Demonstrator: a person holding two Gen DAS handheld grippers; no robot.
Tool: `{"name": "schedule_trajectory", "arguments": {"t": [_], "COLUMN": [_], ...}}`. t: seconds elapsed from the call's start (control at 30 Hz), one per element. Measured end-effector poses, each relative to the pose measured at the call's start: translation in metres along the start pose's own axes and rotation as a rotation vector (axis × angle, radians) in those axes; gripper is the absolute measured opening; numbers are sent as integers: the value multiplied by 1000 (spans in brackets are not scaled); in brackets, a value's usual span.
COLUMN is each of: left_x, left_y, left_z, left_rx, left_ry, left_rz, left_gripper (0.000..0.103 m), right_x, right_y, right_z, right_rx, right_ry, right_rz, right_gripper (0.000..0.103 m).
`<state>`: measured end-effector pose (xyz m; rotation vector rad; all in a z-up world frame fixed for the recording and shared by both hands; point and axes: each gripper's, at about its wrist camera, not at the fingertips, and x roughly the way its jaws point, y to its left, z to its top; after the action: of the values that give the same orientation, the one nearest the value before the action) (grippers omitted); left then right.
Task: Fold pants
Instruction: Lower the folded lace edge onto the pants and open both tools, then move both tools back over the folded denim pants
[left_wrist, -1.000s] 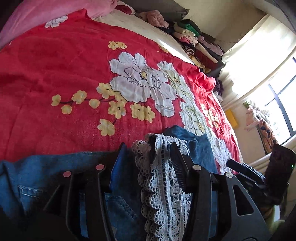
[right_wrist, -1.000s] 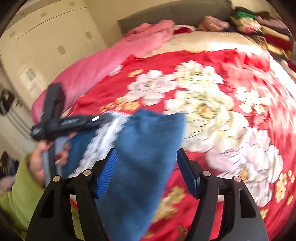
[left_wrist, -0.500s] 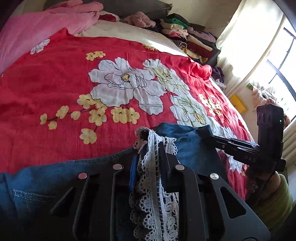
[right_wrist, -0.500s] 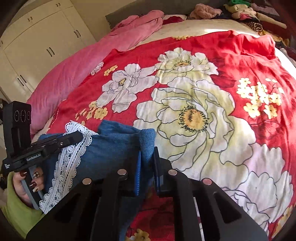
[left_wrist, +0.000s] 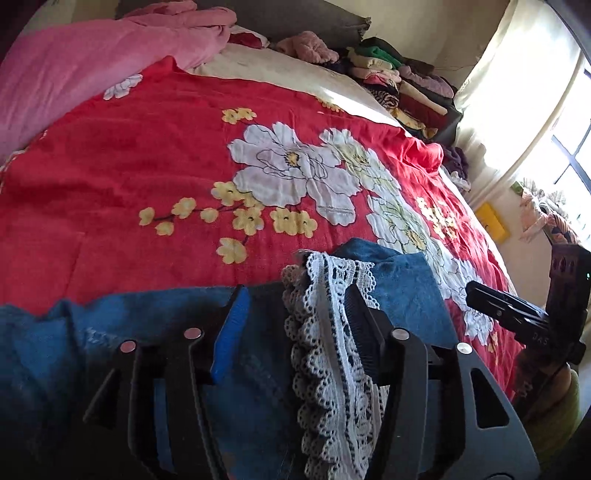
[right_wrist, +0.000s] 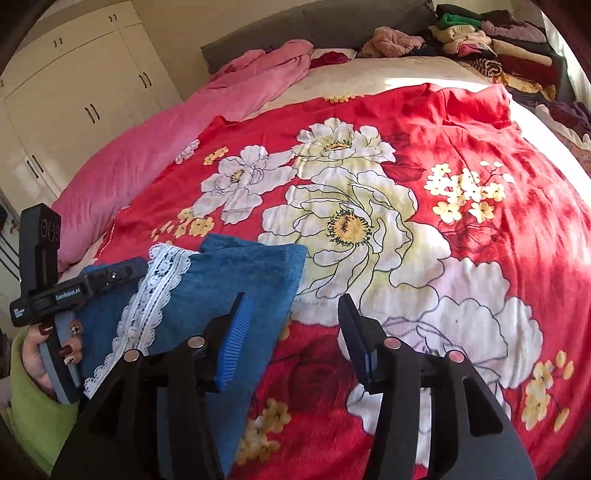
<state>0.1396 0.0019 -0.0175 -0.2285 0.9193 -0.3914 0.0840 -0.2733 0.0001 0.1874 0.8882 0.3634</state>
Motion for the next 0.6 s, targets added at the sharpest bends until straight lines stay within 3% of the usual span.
{"name": "schedule_trajectory", "arguments": {"t": [0.1,0.33,0.43,0.6], "left_x": [-22,-57,-61,-58], "left_y": [9,-2,-11,-32], "left_z": [-12,-57,-76,-92], "left_rx": [-31,14,15,58], "left_ry": [-11,22,58,77], "left_rz": [12,15,-28,0], "left_gripper": [58,58,58,58], "right_x": [-14,-24,-26,-20], "right_y": [13,42,44,47], "right_z": [-17,-61,-73,-85], "right_rx": [-30,-93,-85,-77], "right_ry": [16,87,93,117], "right_rz": [17,53,54,73], "right_gripper": [56,57,57,57]}}
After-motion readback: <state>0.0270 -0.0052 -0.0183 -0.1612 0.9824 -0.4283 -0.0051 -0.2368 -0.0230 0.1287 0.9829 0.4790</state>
